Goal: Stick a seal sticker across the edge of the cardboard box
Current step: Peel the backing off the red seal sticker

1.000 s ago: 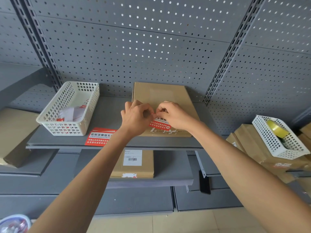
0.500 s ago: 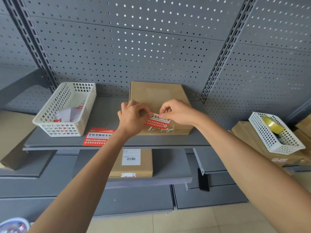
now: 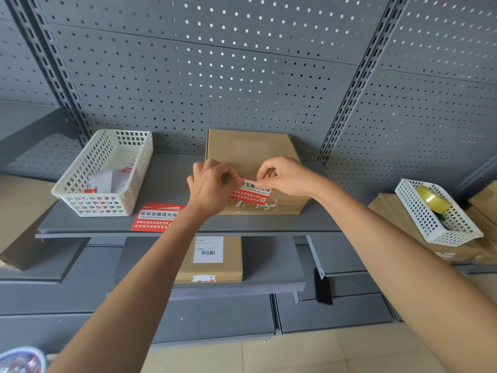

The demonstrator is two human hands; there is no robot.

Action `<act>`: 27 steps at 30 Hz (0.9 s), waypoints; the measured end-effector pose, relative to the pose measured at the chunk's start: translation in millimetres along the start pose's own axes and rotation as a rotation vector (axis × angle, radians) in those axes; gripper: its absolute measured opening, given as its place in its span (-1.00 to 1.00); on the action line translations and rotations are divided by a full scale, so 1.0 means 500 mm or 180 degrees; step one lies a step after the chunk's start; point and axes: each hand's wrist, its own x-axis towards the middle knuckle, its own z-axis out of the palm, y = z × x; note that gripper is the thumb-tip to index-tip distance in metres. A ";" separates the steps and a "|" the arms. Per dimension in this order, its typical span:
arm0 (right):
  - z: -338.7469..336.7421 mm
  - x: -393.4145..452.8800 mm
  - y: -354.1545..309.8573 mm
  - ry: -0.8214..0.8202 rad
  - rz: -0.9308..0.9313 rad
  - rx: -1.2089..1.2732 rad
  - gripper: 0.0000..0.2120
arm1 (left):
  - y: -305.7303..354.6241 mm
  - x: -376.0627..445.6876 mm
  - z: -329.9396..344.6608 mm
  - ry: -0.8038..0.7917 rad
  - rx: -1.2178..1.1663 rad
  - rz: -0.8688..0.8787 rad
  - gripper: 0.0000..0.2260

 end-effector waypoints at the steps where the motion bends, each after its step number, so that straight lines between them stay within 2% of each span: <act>1: -0.004 -0.003 0.009 0.0012 0.0016 0.0059 -0.87 | 0.000 0.000 0.000 0.0000 0.0001 0.0001 -0.91; 10: -0.003 -0.010 0.015 0.0035 0.0084 -0.0077 -0.83 | 0.000 -0.002 0.002 -0.0028 -0.0021 0.0009 -0.89; 16: 0.001 -0.004 0.009 -0.0121 0.0123 -0.0482 -0.80 | -0.002 -0.002 0.003 -0.0006 -0.0043 0.0024 -0.89; 22: 0.001 -0.006 0.010 -0.0192 0.0162 -0.0542 -0.83 | -0.003 -0.001 0.004 -0.0001 -0.0054 0.0027 -0.89; 24: -0.003 -0.004 0.014 -0.0176 0.0146 -0.0462 -0.81 | -0.004 -0.001 0.005 -0.0003 -0.0022 0.0038 -0.89; 27: -0.011 -0.010 0.029 -0.0104 0.0090 0.0068 -0.81 | -0.006 0.000 0.007 -0.0005 -0.0015 0.0054 -0.90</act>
